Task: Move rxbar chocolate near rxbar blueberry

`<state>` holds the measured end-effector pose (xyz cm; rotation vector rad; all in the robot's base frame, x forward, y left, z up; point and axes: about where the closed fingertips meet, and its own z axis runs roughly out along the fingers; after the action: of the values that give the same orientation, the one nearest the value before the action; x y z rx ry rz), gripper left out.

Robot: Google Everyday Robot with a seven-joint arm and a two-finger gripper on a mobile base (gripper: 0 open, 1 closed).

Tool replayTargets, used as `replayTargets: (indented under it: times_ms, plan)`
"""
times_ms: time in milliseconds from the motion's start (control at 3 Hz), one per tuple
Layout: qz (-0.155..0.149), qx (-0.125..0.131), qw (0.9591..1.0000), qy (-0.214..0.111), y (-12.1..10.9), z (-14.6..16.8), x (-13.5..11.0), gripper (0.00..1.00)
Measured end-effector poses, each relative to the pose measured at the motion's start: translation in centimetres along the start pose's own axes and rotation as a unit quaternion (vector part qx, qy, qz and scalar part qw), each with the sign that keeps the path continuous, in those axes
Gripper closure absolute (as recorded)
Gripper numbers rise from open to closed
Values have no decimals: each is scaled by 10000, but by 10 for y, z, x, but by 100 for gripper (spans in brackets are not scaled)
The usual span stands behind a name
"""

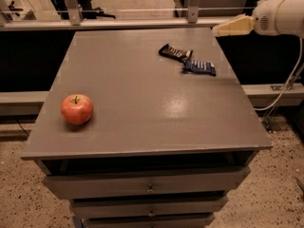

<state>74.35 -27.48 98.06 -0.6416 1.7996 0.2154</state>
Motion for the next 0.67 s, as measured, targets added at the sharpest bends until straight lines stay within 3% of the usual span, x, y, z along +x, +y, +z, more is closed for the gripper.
replayTargets:
  times_ms: [333, 667]
  plan:
    - [-39, 89, 9998, -157, -9, -9, -18, 0]
    - [133, -292, 9987, -396, 6, 1, -9, 0]
